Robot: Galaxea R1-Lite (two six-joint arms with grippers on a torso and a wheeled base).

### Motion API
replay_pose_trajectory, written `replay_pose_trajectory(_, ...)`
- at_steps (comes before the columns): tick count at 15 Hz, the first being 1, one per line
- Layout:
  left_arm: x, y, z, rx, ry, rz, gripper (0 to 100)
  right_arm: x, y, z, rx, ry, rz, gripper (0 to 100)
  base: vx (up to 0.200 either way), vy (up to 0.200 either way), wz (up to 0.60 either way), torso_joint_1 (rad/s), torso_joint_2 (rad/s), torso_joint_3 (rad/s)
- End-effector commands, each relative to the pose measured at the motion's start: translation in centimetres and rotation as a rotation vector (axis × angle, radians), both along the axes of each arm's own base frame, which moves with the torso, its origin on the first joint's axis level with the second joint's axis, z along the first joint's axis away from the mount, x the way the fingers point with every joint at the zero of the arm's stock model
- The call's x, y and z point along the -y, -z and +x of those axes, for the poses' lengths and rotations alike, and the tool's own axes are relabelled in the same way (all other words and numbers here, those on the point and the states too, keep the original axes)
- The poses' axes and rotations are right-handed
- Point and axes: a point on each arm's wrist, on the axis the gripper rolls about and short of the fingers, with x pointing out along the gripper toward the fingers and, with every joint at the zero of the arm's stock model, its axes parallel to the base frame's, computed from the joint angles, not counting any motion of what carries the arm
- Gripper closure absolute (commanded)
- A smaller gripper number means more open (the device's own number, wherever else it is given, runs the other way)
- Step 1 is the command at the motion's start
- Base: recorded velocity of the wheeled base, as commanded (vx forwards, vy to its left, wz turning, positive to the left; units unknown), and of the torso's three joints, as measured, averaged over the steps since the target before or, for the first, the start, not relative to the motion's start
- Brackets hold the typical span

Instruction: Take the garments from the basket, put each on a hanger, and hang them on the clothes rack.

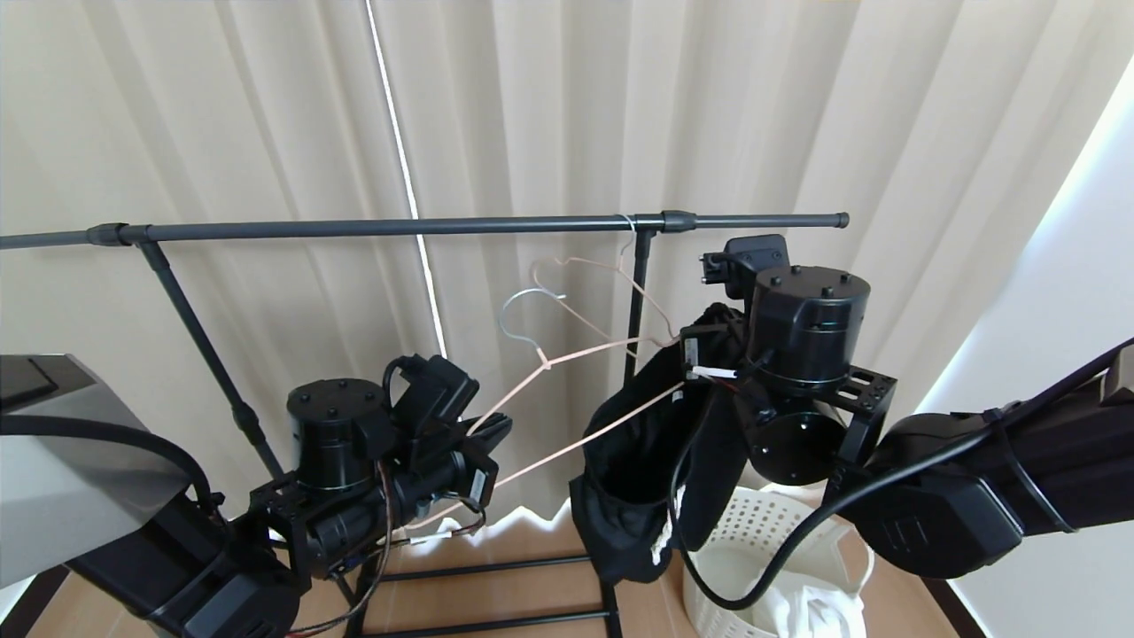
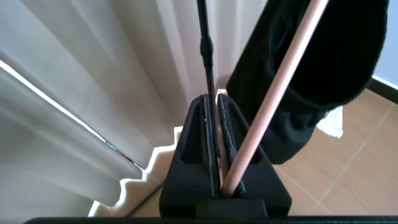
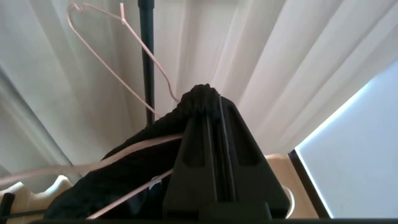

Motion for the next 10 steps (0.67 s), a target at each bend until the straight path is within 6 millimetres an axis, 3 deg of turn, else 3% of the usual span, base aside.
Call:
replay_pose_trajectory(1, 0.8, -0.4, 0.3, 0.009, 0.017, -0.006, 100, -1.0, 0.2, -0.9, -0.006, -0.026, -0.008, 100, 0.000, 0.000, 0.00, 0.000, 0.00, 0.000)
replay_pose_trajectory(10, 1.7, 0.0, 0.5, -0.003, 0.032, 0.001, 100, -4.3, 0.1, -4.1, -0.005, -0.140, -0.011, 100, 0.000, 0.000, 0.00, 0.000, 0.00, 0.000)
